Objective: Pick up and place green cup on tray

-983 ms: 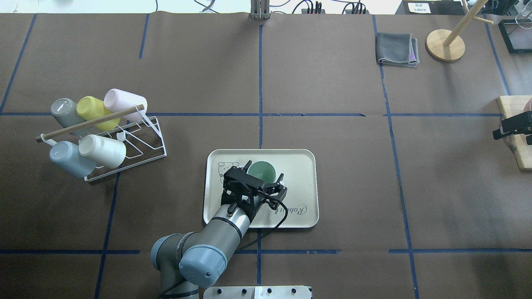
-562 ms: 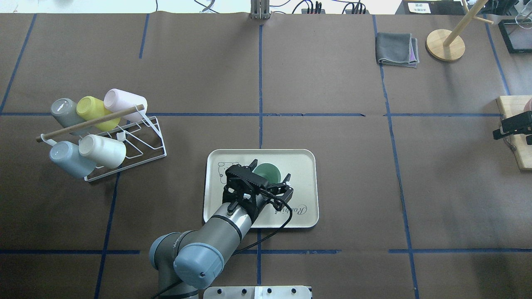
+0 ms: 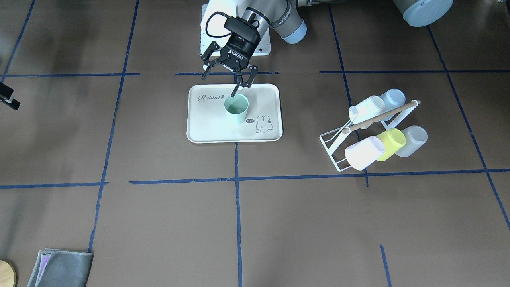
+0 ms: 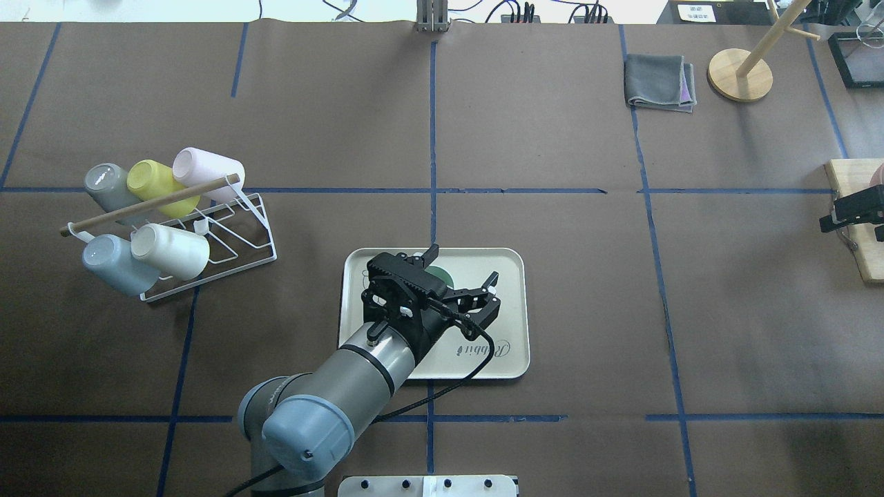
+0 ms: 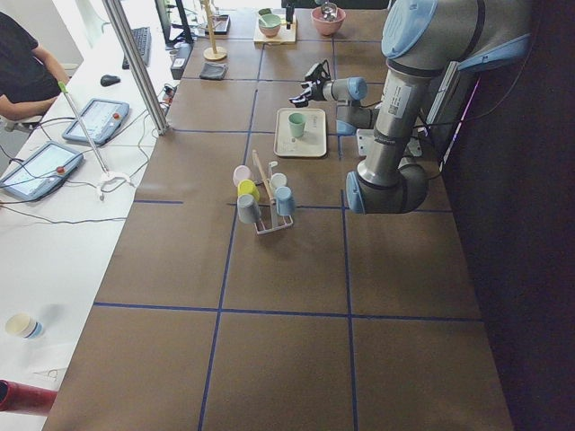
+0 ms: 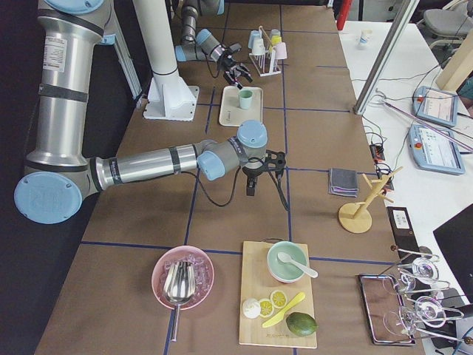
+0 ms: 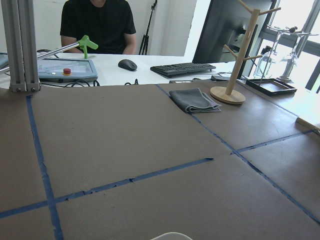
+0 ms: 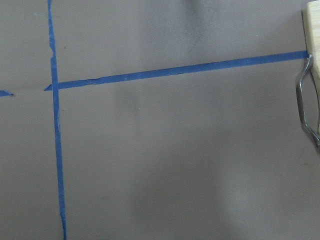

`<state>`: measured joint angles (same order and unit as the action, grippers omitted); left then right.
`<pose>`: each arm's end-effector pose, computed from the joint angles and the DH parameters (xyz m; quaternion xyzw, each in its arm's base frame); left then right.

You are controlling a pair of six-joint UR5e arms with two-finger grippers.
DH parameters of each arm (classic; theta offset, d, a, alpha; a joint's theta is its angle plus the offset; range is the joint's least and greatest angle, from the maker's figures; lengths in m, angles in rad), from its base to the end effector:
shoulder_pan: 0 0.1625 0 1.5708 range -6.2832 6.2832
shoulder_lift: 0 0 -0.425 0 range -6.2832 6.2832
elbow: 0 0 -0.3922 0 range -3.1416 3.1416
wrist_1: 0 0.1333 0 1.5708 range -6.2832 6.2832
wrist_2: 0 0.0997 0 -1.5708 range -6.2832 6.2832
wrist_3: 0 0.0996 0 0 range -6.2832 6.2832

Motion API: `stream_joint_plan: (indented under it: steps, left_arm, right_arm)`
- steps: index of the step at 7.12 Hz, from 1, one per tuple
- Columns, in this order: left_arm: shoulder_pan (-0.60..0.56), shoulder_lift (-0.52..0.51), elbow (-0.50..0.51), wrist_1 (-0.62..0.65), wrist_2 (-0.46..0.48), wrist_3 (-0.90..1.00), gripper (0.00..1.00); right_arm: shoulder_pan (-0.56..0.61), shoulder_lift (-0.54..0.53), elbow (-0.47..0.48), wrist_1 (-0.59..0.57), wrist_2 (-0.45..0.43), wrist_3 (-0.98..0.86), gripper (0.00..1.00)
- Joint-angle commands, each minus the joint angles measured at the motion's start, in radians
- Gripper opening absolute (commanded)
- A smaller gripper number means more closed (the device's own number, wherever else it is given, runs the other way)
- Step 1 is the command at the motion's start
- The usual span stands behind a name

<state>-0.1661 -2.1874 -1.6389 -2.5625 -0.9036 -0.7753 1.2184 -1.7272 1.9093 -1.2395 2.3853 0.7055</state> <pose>0.5761 -0.2942 0.1538 0.5190 0.5215 -0.0359 0.6762 -0.0947 -0.4339 0.5219 0.0079 -0.4484 0.0570 0.8920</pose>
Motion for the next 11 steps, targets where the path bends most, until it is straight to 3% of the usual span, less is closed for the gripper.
stream_joint_plan:
  steps: [1, 3, 5, 7, 8, 9, 11]
  left_arm:
    - [-0.074, -0.003, -0.029, 0.014, -0.074, 0.034, 1.0]
    - [-0.166, -0.005, -0.029, 0.098, -0.112, 0.091, 1.0]
    - [-0.269, -0.006, -0.053, 0.229, -0.262, 0.094, 1.0]
    - [-0.329, -0.006, -0.126, 0.406, -0.267, 0.093, 1.0]
    - [-0.369, 0.0, -0.14, 0.415, -0.271, 0.093, 1.0]
    - [-0.421, 0.012, -0.144, 0.442, -0.361, 0.09, 1.0]
    - [-0.566, 0.092, -0.279, 0.706, -0.603, 0.094, 1.0]
  right_arm:
    - [0.0, 0.0, 0.0, 0.0, 0.0, -0.001, 0.99]
    - [0.0, 0.001, 0.004, 0.0, 0.0, -0.001, 0.99]
    - [0.0, 0.003, 0.002, 0.0, 0.0, -0.003, 0.99]
    - [0.0, 0.003, 0.002, 0.0, -0.002, -0.003, 0.99]
    - [0.0, 0.003, 0.001, 0.002, -0.006, -0.006, 0.99]
    - [0.003, 0.005, -0.001, 0.0, -0.008, -0.008, 0.99]
    - [0.035, 0.009, 0.0, -0.003, -0.009, -0.02, 0.99]
